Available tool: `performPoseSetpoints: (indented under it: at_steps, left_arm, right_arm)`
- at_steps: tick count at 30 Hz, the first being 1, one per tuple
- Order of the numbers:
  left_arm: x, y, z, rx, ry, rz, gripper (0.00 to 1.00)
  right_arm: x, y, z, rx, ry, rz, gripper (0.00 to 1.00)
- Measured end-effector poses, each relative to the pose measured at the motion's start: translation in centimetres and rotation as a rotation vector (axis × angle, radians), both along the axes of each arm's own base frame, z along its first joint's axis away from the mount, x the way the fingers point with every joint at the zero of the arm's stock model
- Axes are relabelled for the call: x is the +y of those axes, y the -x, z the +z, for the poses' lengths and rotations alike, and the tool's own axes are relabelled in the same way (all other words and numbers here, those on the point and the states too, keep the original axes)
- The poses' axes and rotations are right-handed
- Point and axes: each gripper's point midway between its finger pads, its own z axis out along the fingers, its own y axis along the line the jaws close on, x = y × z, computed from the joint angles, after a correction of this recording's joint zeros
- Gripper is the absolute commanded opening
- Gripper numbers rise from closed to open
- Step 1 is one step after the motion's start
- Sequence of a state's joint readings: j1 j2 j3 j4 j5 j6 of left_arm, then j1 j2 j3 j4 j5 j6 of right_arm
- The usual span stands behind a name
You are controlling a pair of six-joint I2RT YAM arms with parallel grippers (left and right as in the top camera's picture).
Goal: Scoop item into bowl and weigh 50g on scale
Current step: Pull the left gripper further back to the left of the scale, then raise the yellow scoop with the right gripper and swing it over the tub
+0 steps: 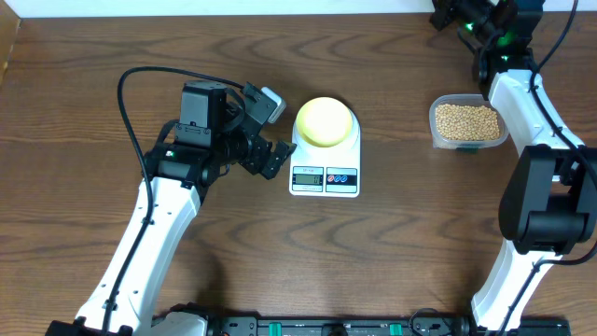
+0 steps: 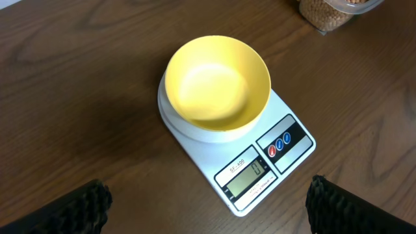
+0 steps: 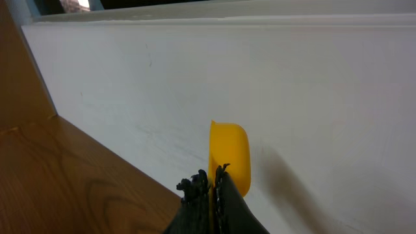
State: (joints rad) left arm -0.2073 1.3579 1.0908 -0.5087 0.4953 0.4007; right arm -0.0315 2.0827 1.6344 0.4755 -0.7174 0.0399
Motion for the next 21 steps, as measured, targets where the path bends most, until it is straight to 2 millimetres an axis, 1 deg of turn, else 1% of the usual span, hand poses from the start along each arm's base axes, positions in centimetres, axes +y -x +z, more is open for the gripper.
performPoseSetpoints:
  at_steps: [9, 16, 21]
  left_arm:
    - [0.0, 0.0, 0.0, 0.002, 0.000, 0.000, 0.98]
    - [0.0, 0.1, 0.0, 0.003, -0.001, 0.000, 0.98]
    - [0.0, 0.1, 0.0, 0.003, -0.001, 0.000, 0.98]
  right_arm:
    - [0.0, 0.0, -0.1, 0.006, -0.004, -0.001, 0.01]
    - [-0.8, 0.1, 0.0, 0.035, -0.044, 0.003, 0.02]
    - [-1.1, 0.6, 0.0, 0.071, -0.083, 0.046, 0.01]
